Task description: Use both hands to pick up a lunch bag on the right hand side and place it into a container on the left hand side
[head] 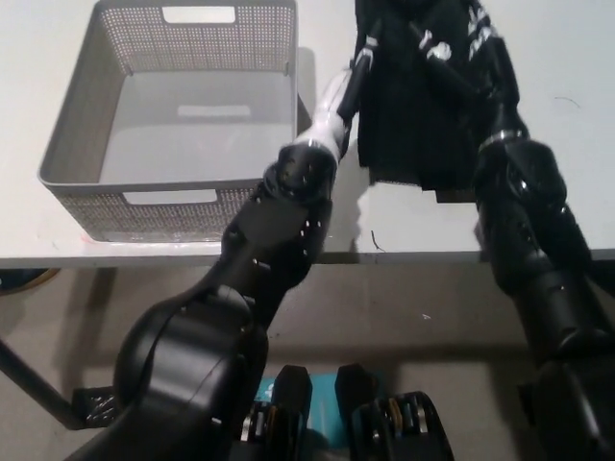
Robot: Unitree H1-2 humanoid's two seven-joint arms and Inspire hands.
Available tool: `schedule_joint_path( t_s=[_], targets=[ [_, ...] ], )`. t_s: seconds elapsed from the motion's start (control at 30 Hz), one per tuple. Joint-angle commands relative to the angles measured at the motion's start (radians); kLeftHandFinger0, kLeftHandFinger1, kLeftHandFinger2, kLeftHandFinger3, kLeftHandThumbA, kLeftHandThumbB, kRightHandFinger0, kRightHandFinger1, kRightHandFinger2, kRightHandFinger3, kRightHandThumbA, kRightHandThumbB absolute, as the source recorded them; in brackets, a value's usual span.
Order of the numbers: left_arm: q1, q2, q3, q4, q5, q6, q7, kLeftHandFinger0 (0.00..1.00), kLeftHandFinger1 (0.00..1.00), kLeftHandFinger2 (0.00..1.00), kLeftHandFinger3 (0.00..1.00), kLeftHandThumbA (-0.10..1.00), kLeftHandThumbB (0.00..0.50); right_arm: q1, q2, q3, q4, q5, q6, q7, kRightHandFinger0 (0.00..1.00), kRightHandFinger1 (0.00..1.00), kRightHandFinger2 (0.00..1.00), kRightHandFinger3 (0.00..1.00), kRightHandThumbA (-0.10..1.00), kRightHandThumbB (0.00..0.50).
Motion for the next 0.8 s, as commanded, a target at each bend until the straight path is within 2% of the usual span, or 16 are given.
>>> schedule_joint_path(
  t_s=[0.0,0.1,0.2,0.33,0.43,0.47,0.57,0.67,0.73,0.77],
  targets=[
    [-0.157,-0.027,0.001,-0.086,-0.041,-0.016,-0.129,1.0,1.0,1.0,1.0,1.0,0.291,-0.092,0.034,0.027,-0.134,-0.017,0.09,0.005,1.0,1.0,1.0,1.0,1.0,0.091],
    [-0.174,-0.026,-0.007,-0.105,-0.038,-0.013,-0.132,1.0,1.0,1.0,1.0,1.0,0.287,-0.093,0.038,0.021,-0.195,-0.022,0.114,-0.028,1.0,1.0,1.0,1.0,1.0,0.104],
    [-0.186,-0.027,-0.014,-0.126,-0.038,0.027,-0.125,1.0,1.0,1.0,1.0,1.0,0.309,-0.093,0.036,0.017,-0.233,-0.014,0.153,-0.038,1.0,1.0,1.0,1.0,1.0,0.105],
    [-0.187,-0.024,-0.024,-0.145,-0.038,0.029,-0.139,1.0,1.0,1.0,1.0,1.0,0.294,-0.093,0.037,0.012,-0.266,-0.006,0.178,-0.052,1.0,1.0,1.0,1.0,1.0,0.094],
    [-0.193,-0.025,-0.027,-0.156,-0.041,0.025,-0.145,1.0,1.0,1.0,1.0,1.0,0.275,-0.091,0.036,0.011,-0.295,-0.005,0.197,-0.059,1.0,1.0,1.0,1.0,1.0,0.116],
    [-0.194,-0.025,-0.024,-0.171,-0.045,0.041,-0.141,1.0,1.0,1.0,1.0,1.0,0.28,-0.093,0.038,0.007,-0.305,0.004,0.192,-0.054,1.0,1.0,1.0,1.0,1.0,0.102],
    [-0.187,-0.024,-0.036,-0.229,-0.034,0.074,-0.122,1.0,1.0,1.0,1.0,1.0,0.322,-0.093,0.04,0.003,-0.344,0.016,0.236,-0.058,1.0,1.0,1.0,1.0,1.0,0.133],
    [-0.181,-0.01,-0.079,-0.288,0.027,0.074,-0.06,1.0,1.0,1.0,1.0,1.0,0.304,-0.114,0.04,0.009,-0.364,0.002,0.248,-0.07,1.0,1.0,1.0,1.0,1.0,0.124],
    [-0.179,-0.006,-0.084,-0.31,0.021,0.084,-0.06,1.0,1.0,1.0,1.0,1.0,0.311,-0.121,0.04,0.015,-0.375,-0.009,0.254,-0.078,1.0,1.0,1.0,1.0,1.0,0.127],
    [-0.179,-0.001,-0.077,-0.329,0.006,0.082,-0.066,1.0,1.0,1.0,1.0,1.0,0.292,-0.133,0.043,0.019,-0.388,-0.015,0.265,-0.088,1.0,1.0,1.0,1.0,1.0,0.146]
  ],
)
